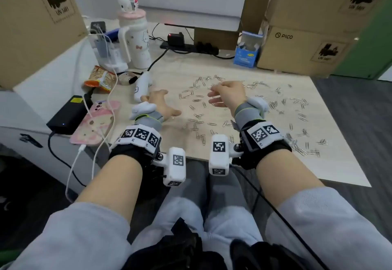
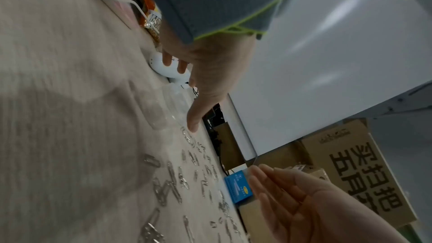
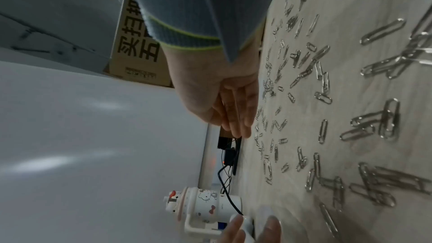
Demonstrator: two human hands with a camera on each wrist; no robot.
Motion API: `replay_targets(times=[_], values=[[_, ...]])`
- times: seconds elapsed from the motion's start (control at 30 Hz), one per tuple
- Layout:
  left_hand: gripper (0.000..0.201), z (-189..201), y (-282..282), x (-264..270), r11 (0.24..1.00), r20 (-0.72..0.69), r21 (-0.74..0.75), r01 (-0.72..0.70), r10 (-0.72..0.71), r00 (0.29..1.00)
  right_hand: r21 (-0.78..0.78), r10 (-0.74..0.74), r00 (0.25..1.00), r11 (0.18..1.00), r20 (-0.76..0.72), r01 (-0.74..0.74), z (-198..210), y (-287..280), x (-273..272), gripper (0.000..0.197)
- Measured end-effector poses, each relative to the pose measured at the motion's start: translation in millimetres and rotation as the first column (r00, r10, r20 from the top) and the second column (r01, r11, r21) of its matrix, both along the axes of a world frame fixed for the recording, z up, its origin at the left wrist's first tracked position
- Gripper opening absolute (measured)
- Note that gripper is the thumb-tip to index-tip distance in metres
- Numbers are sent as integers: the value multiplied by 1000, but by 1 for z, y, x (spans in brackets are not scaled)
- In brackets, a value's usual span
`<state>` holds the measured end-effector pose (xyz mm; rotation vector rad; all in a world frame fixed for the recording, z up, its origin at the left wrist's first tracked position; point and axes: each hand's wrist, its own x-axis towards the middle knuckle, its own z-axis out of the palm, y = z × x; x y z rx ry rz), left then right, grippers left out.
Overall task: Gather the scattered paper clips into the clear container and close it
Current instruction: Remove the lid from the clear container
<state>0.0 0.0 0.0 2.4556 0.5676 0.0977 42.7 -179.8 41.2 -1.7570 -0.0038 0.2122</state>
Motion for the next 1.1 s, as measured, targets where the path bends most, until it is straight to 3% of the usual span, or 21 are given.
replay_targets(times=[0.1, 0.3, 0.4, 0.57, 0.8, 0.93, 1.1], values=[[70, -7, 5, 2, 1000, -69, 0, 15, -15, 998, -28, -25, 999, 999, -25, 25, -7, 4, 6, 10], [55, -33, 18, 11, 975, 105, -218, 53, -30, 994, -7, 110, 981, 994, -161, -112, -25, 17, 15, 10], [52, -34, 21, 14, 967, 155, -245, 76, -38, 987, -27, 122, 976, 991, -180, -129, -29, 21, 20, 13], [69, -15, 12, 27, 932, 232, -332, 146, -69, 970, 0, 224, 964, 974, -146, -226, -20, 31, 29, 25], [64, 2, -4, 48, 930, 275, -275, 245, -168, 947, -45, 268, 949, 959, -163, -279, -17, 41, 40, 54], [72, 2, -1, 45, 927, 238, -261, 267, -207, 949, -104, 255, 956, 957, -142, -270, -22, 41, 42, 51], [83, 0, 12, 41, 897, 163, -349, 272, -228, 960, -264, 366, 928, 890, -72, -372, -22, 44, 43, 39]])
